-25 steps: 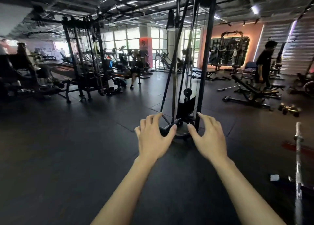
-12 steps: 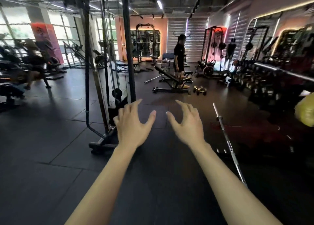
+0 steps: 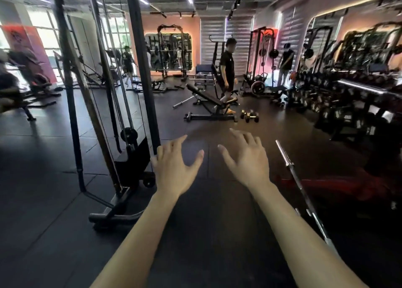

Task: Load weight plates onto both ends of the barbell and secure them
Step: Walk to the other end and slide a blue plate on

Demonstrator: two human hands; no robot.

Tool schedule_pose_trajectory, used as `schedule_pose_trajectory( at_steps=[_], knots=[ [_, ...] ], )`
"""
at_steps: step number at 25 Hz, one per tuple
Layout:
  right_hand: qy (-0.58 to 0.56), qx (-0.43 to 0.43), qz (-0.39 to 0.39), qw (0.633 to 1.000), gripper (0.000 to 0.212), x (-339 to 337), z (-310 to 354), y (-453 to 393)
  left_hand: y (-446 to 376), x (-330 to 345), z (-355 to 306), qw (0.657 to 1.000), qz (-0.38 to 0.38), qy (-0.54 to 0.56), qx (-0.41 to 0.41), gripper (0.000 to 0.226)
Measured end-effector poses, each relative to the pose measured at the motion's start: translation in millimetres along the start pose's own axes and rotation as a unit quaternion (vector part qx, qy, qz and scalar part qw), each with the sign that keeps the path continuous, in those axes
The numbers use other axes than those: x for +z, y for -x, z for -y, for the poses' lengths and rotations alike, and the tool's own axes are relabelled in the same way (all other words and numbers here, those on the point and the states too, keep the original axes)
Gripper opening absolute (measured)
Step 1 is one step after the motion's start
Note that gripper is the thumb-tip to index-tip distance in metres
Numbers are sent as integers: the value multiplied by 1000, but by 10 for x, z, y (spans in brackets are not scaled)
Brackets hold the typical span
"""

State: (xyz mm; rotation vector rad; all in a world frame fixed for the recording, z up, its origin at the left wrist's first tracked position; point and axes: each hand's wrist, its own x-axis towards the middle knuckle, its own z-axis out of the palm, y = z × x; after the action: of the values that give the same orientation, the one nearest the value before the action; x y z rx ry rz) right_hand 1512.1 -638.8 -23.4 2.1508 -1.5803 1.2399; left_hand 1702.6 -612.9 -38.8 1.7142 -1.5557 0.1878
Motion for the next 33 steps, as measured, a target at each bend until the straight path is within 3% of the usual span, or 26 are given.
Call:
schedule_pose_trajectory(
  at_steps=[7, 14, 20, 27, 33],
  knots=[
    [61, 39, 36, 997, 58, 1444, -303, -1229, -1631, 1170, 695, 998, 30, 46, 23, 68],
    [109, 86, 43, 989, 59, 2713, -832, -2326, -3075, 2296, 1236, 999, 14, 15, 49, 70],
    [92, 133, 41, 986, 61, 3787, -1713, -3144, -4094, 3609, 1213, 994, 54, 32, 90, 70],
    [69, 139, 23, 988, 61, 4733, -2836, -4885, -5879, 4898, 858, 991, 31, 29, 126, 68],
    [77, 166, 22, 983, 60, 5708, -3717, -5902, -7080, 6232, 829, 988, 72, 63, 124, 75]
  ],
)
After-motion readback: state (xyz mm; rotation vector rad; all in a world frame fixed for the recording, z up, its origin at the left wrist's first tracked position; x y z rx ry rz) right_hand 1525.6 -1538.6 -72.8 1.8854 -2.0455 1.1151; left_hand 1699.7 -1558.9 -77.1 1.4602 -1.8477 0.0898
